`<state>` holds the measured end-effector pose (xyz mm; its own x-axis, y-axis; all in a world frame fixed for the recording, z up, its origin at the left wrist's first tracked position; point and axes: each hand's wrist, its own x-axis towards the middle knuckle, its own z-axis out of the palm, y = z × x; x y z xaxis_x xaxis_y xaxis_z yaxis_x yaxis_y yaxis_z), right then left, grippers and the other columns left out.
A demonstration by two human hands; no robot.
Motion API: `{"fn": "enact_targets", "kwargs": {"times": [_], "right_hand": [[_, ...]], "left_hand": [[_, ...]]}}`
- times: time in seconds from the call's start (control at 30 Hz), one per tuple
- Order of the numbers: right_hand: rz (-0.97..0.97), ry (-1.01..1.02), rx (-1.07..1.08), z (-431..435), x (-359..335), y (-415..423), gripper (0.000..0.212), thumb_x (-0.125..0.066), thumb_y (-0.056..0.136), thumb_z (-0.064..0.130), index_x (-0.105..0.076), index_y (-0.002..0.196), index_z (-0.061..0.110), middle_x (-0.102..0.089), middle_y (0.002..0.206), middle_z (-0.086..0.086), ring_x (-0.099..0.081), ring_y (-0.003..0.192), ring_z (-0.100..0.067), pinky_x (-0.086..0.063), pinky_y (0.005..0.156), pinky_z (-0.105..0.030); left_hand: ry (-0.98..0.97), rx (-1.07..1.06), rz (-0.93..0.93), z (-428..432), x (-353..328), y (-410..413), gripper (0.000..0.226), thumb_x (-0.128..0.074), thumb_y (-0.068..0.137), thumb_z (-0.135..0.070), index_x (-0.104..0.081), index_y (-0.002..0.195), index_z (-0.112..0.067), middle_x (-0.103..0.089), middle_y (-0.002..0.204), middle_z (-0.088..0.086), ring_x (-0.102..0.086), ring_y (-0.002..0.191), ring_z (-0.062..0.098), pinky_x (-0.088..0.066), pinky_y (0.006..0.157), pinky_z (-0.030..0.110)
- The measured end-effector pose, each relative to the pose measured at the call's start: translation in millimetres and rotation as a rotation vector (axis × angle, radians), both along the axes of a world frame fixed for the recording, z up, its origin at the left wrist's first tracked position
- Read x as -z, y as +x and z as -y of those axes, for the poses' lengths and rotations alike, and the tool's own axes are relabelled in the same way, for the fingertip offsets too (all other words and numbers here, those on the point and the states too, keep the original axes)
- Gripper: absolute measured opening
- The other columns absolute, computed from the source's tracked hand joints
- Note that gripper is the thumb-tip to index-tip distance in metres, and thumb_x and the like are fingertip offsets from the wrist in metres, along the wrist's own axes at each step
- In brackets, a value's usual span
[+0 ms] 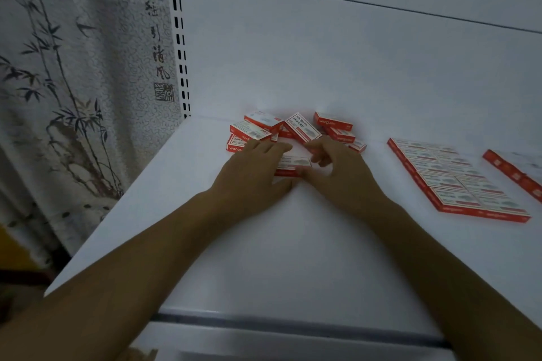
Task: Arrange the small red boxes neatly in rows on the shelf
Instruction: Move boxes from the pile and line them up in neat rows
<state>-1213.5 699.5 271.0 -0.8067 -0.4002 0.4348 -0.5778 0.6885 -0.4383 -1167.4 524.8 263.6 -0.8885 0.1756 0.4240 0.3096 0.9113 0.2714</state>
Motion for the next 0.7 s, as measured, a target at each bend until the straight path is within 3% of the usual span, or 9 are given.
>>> {"fn": "enact_targets", "kwargs": {"times": [0.07, 0.2, 0.3, 0.57, 0.7], "right_hand": [[0.001, -0.031, -0.007, -3, -2, 1, 0.048, -0.071, 0.076, 0.040, -0.056, 0.117, 0.019, -0.061, 0.101, 0.001, -0.057, 0.089, -0.013, -0.050, 0.080, -0.039], [0.066, 0.050, -0.042, -4, 2, 4, 0.060, -0.065, 0.079, 0.043, -0.046, 0.131, 0.021, -0.055, 0.123, 0.000, -0.050, 0.112, -0.018, -0.042, 0.096, -0.043], [0.095, 0.125, -0.046, -3, 2, 5, 0.062, -0.063, 0.082, 0.042, -0.041, 0.137, 0.021, -0.054, 0.130, 0.000, -0.048, 0.119, -0.018, -0.039, 0.101, -0.040], [-0.058, 0.192, -0.051, -5, -4, 11, 0.050, -0.062, 0.084, 0.039, -0.049, 0.130, 0.022, -0.055, 0.123, -0.002, -0.051, 0.107, -0.018, -0.041, 0.089, -0.031], [-0.133, 0.204, -0.040, -5, -8, 12, 0.048, -0.062, 0.084, 0.041, -0.051, 0.128, 0.027, -0.064, 0.114, 0.002, -0.058, 0.093, -0.014, -0.044, 0.082, -0.029]], "left_hand": [[-0.024, -0.021, 0.000, 1, 0, 0, 0.062, -0.053, 0.086, -0.050, -0.039, 0.139, -0.020, -0.043, 0.141, 0.001, -0.033, 0.131, 0.020, -0.033, 0.103, 0.035], [-0.061, -0.074, 0.011, 2, 1, 1, 0.067, -0.046, 0.084, -0.060, -0.047, 0.134, -0.015, -0.045, 0.138, 0.003, -0.035, 0.127, 0.022, -0.037, 0.101, 0.039], [-0.049, -0.085, 0.005, 2, 0, 0, 0.056, -0.050, 0.084, -0.052, -0.053, 0.127, -0.016, -0.049, 0.133, 0.002, -0.037, 0.123, 0.021, -0.037, 0.099, 0.039], [0.080, -0.071, 0.001, 0, -7, 4, 0.042, -0.063, 0.081, -0.048, -0.051, 0.114, -0.025, -0.059, 0.112, -0.007, -0.053, 0.095, 0.012, -0.039, 0.071, 0.023], [0.141, -0.047, 0.017, 1, -9, 6, 0.041, -0.065, 0.081, -0.044, -0.049, 0.114, -0.026, -0.060, 0.111, -0.008, -0.056, 0.091, 0.010, -0.041, 0.069, 0.021]]}}
